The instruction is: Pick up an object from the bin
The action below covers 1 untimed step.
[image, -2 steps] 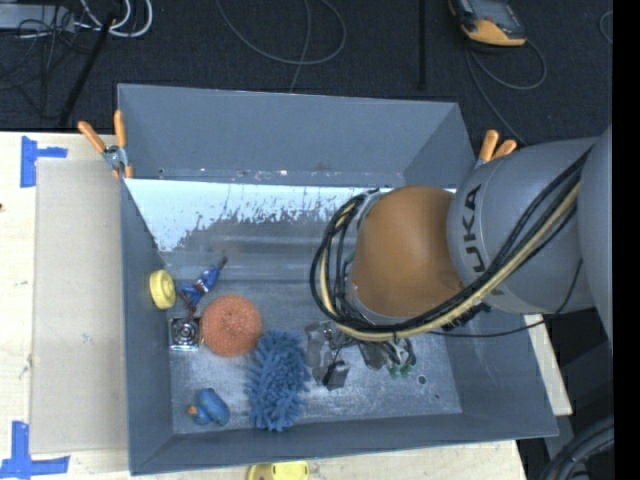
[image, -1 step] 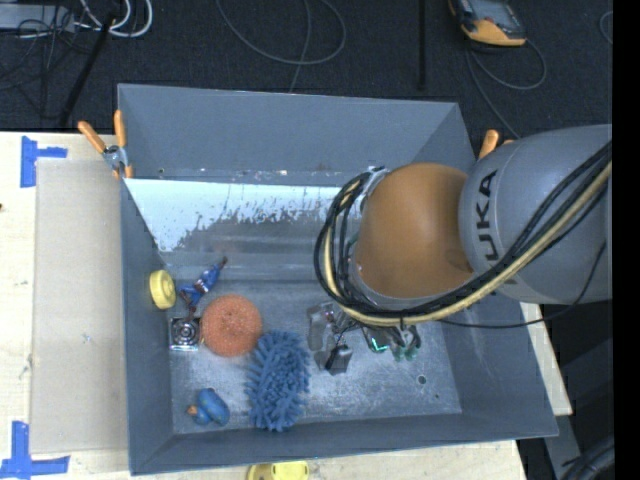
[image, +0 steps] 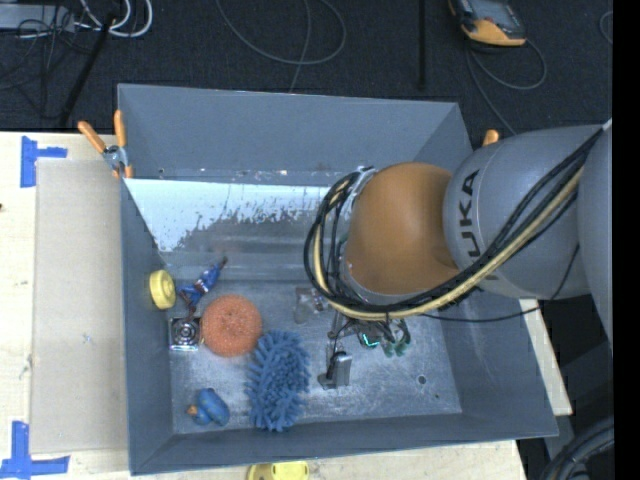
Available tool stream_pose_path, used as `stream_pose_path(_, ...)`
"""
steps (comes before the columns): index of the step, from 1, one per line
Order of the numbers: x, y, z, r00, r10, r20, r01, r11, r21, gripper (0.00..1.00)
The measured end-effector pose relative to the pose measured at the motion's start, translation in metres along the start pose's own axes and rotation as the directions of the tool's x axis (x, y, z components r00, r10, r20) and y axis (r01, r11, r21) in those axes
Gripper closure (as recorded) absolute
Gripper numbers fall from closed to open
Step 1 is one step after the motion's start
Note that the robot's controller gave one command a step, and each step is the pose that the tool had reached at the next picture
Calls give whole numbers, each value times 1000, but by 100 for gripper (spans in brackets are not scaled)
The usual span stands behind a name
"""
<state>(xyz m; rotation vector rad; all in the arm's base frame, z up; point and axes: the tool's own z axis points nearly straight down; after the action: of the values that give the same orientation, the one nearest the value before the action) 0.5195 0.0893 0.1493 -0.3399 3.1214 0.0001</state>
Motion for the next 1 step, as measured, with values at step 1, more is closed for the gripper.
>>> stream_pose_path(1,-3,25,26,993,-117,-1,117,993,0,0)
